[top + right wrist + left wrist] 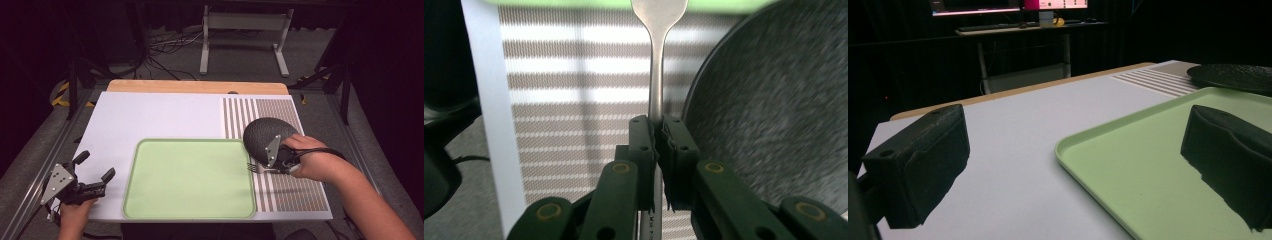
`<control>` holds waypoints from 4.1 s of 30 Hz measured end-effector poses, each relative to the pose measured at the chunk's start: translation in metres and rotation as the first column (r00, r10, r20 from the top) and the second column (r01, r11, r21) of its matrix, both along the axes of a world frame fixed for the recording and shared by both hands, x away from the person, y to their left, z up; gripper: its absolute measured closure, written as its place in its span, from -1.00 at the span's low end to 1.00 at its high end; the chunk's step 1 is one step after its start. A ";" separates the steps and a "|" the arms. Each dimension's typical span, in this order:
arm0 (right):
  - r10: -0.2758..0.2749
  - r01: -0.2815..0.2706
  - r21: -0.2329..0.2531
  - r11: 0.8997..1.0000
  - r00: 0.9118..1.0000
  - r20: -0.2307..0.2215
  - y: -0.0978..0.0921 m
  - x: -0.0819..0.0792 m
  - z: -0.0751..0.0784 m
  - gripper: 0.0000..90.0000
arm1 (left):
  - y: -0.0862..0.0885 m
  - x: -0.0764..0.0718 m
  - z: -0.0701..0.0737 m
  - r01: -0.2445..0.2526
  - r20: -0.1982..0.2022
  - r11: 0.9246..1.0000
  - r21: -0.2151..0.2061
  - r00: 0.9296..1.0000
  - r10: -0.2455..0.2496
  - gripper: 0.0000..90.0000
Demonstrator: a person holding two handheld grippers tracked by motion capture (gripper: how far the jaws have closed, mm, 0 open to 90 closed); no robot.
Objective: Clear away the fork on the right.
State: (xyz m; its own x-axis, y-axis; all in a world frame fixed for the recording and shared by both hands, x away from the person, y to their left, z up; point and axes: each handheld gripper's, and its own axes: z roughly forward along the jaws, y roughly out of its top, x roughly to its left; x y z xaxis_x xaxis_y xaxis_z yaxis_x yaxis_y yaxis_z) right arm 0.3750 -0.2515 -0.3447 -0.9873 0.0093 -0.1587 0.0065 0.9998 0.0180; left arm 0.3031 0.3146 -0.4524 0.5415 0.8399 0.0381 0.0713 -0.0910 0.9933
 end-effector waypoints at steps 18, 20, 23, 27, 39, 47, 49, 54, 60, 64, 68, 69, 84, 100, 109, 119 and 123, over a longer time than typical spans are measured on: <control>0.053 -0.053 0.029 0.998 0.999 -0.001 0.049 0.008 0.006 0.86 | 0.000 0.000 0.000 0.003 0.002 1.000 -0.001 1.000 -0.003 -1.00; 0.063 -0.063 0.030 0.998 0.998 0.000 0.056 0.009 0.006 0.86 | 0.000 0.000 0.000 0.003 0.002 1.000 -0.001 1.000 -0.003 -1.00; 0.069 -0.069 0.037 0.997 0.998 -0.003 0.067 0.010 0.007 0.86 | 0.000 0.000 0.000 0.004 0.002 1.000 -0.001 1.000 -0.004 -1.00; 0.067 -0.067 0.055 0.996 0.998 -0.003 0.079 0.011 0.009 0.86 | 0.001 0.000 0.000 0.003 0.003 1.000 -0.002 1.000 -0.003 -1.00; -0.160 0.171 0.147 0.974 0.984 -0.081 0.107 0.012 0.011 0.86 | 0.001 0.000 0.001 0.005 0.006 1.000 -0.002 1.000 -0.005 -1.00; -0.324 0.343 0.175 0.923 0.937 -0.131 0.111 0.012 0.010 0.86 | 0.001 0.000 0.001 0.006 0.006 1.000 -0.001 1.000 -0.006 -1.00; -0.369 0.390 0.182 0.903 0.919 -0.139 0.111 0.013 0.009 0.86 | 0.001 0.000 0.001 0.006 0.006 1.000 -0.001 1.000 -0.006 -1.00; -0.435 0.457 0.199 0.867 0.888 -0.147 0.111 0.015 0.005 0.86 | 0.000 0.000 0.000 0.006 0.005 1.000 -0.003 1.000 -0.006 -1.00; -0.522 0.548 0.220 0.807 0.836 -0.169 0.112 0.015 0.000 0.86 | 0.000 0.001 0.000 0.007 0.005 1.000 -0.003 1.000 -0.007 -1.00; -0.572 0.604 0.240 0.760 0.797 -0.192 0.114 0.015 -0.001 0.86 | 0.001 0.000 0.001 0.009 0.004 1.000 -0.002 1.000 -0.009 -1.00; -0.615 0.649 0.246 0.720 0.761 -0.205 0.115 0.014 -0.003 0.86 | 0.000 0.001 0.001 0.008 0.005 1.000 -0.004 1.000 -0.008 -1.00; -0.633 0.668 0.248 0.702 0.745 -0.212 0.116 0.014 -0.003 0.86 | 0.000 0.001 0.001 0.009 0.005 1.000 -0.004 1.000 -0.009 -1.00; -0.770 0.823 0.223 0.523 0.568 -0.292 0.118 0.018 -0.018 0.86 | 0.000 0.001 0.001 0.006 0.006 1.000 -0.003 1.000 -0.006 -1.00; -0.844 0.894 0.134 0.428 0.448 -0.296 0.117 0.024 -0.048 0.85 | 0.000 0.001 0.001 0.008 0.003 1.000 -0.002 1.000 -0.008 -1.00; -0.868 0.913 0.103 0.394 0.407 -0.286 0.110 0.027 -0.057 0.85 | 0.000 0.001 0.001 0.008 0.002 1.000 -0.002 1.000 -0.008 -1.00; -0.885 0.926 0.071 0.371 0.376 -0.273 0.106 0.028 -0.065 0.85 | 0.000 0.001 0.001 0.008 0.002 1.000 -0.002 1.000 -0.008 -1.00; -0.891 0.931 0.053 0.360 0.360 -0.276 0.105 0.028 -0.067 0.85 | 0.000 0.001 0.001 0.008 0.002 1.000 -0.003 1.000 -0.008 -1.00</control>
